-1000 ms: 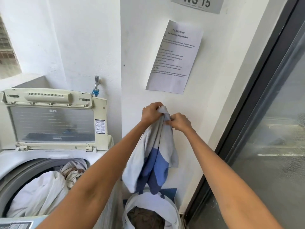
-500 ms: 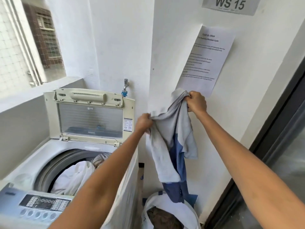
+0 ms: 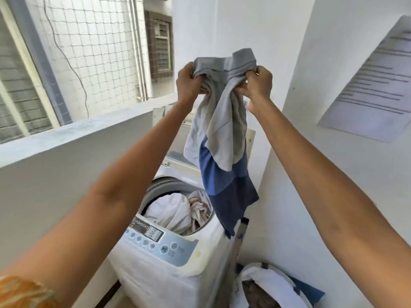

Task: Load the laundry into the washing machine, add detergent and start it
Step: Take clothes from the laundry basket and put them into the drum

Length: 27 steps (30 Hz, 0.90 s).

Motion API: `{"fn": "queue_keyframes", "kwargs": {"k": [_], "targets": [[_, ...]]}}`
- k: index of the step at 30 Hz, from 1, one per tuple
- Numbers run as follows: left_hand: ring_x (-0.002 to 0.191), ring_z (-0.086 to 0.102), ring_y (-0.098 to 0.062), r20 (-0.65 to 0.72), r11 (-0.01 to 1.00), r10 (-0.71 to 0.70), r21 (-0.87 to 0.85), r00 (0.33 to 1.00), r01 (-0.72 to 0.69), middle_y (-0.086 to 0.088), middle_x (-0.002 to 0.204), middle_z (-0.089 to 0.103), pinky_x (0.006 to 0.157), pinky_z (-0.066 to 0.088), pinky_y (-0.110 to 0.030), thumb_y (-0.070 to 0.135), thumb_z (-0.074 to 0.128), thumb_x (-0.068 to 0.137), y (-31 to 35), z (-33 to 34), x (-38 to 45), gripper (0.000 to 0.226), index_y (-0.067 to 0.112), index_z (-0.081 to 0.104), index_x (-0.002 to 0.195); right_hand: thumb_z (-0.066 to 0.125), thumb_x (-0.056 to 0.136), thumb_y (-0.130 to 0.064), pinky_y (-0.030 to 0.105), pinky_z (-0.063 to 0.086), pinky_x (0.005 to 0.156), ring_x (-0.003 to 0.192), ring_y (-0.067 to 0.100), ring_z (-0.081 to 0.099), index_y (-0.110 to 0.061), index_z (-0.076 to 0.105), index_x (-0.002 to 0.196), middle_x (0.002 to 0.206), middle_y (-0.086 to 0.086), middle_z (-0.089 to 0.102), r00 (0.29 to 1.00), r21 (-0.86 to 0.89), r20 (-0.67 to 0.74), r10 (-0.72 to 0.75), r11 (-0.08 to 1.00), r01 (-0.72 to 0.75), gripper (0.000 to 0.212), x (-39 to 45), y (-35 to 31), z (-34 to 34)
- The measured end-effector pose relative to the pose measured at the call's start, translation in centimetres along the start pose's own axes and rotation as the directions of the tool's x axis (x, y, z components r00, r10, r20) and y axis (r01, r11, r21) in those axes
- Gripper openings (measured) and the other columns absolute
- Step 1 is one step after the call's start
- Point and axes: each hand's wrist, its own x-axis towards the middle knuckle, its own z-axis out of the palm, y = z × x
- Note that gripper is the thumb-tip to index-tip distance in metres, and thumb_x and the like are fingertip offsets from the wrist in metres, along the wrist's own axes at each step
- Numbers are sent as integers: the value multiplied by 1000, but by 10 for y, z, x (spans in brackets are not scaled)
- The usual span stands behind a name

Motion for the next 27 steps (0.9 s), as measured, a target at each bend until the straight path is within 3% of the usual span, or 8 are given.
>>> {"fn": "queue_keyframes", "kwargs": {"k": [4,8,14,16,18,22,25,27], "targets": [[79,69,-33,-98,997,-43,-68,994,37,-19,83,69,61,59,-50,8,45,69,-25,-31,26,24,5,63,85,43,89,3,43,60,70,81,34,66,-9,50,74,77,11,56,996,210,75,39,976,-55,20,3,23,58],[75,67,-32,-254,997,-27,-79,967,7,-10,75,69,65,56,-55,17,46,62,-66,-55,70,20,31,60,66,40,89,6,43,60,73,81,34,66,-5,51,82,82,16,57,992,339,115,47,937,-84,16,16,41,105],[72,64,-36,-289,992,79,-67,954,-103,-11,71,62,63,54,-58,8,45,68,-77,-63,132,17,23,54,70,44,79,-4,52,58,70,83,43,65,-15,52,71,80,16,60,975,154,-177,-135,975,163,15,52,59,157],[73,64,-38,-223,996,66,-52,973,-79,-17,74,64,63,53,-59,11,46,68,-96,-62,145,11,13,55,74,44,80,-7,45,58,71,75,34,65,-17,51,70,73,7,61,956,70,-238,-173,979,194,15,60,66,174],[72,64,-36,-136,1000,16,-6,991,-17,-19,74,63,63,54,-56,11,46,68,-125,-60,138,14,5,55,77,45,84,-6,24,46,66,71,21,56,-13,49,74,71,-2,56,956,-69,-229,-182,983,170,13,51,81,184],[69,57,-20,74,983,-140,125,987,131,-6,69,59,62,48,-38,17,46,69,-199,-67,82,12,9,54,75,46,87,-6,26,26,60,71,18,48,-16,47,80,76,3,56,962,-268,-155,-224,947,177,12,16,155,183],[79,65,-26,250,923,-331,286,910,258,-9,78,64,72,55,-42,21,47,67,-263,-83,44,25,8,60,84,50,88,-11,32,29,60,66,23,50,-14,50,76,70,9,56,971,-438,-13,-238,874,208,13,-5,217,176],[87,67,-30,417,844,-473,466,776,264,-19,89,66,79,56,-47,21,55,75,-300,-95,31,31,0,60,97,55,88,-18,33,36,56,65,31,58,-10,56,77,69,13,63,967,-617,143,-211,745,253,13,-18,259,168]]}}
